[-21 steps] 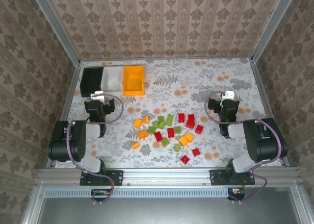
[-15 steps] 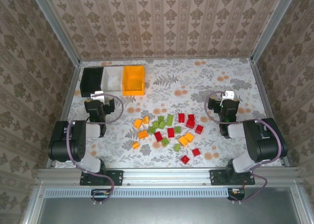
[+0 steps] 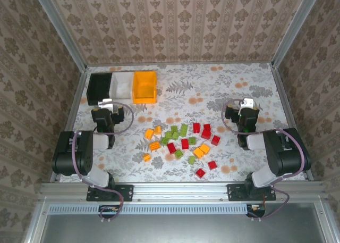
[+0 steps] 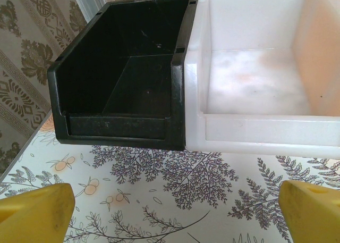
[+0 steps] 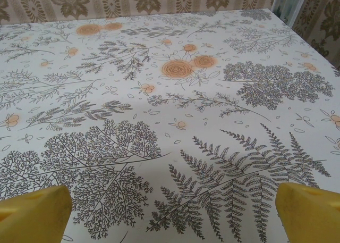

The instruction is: Sort the legos into containers by color

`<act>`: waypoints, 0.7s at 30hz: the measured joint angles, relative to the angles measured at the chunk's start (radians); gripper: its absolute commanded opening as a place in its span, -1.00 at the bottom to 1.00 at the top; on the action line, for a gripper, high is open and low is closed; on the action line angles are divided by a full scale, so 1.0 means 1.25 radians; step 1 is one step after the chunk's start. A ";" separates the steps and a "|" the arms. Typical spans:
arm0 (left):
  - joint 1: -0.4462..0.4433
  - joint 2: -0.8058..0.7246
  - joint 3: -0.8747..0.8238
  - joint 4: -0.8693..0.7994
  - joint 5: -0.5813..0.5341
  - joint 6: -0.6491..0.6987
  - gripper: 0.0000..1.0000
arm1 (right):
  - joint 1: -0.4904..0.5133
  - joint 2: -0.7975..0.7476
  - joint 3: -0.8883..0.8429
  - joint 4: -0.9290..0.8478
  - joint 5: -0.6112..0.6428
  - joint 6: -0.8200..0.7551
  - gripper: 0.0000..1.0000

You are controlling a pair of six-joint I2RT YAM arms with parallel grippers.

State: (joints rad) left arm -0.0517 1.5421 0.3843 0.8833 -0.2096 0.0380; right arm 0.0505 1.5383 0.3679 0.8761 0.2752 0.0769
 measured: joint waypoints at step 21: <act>-0.001 0.000 0.000 0.000 -0.007 0.000 1.00 | -0.004 -0.001 0.000 -0.001 -0.012 0.000 1.00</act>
State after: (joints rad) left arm -0.0532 1.5421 0.3843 0.8833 -0.2180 0.0380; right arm 0.0452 1.5372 0.3679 0.8749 0.2600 0.0769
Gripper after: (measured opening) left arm 0.997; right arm 0.999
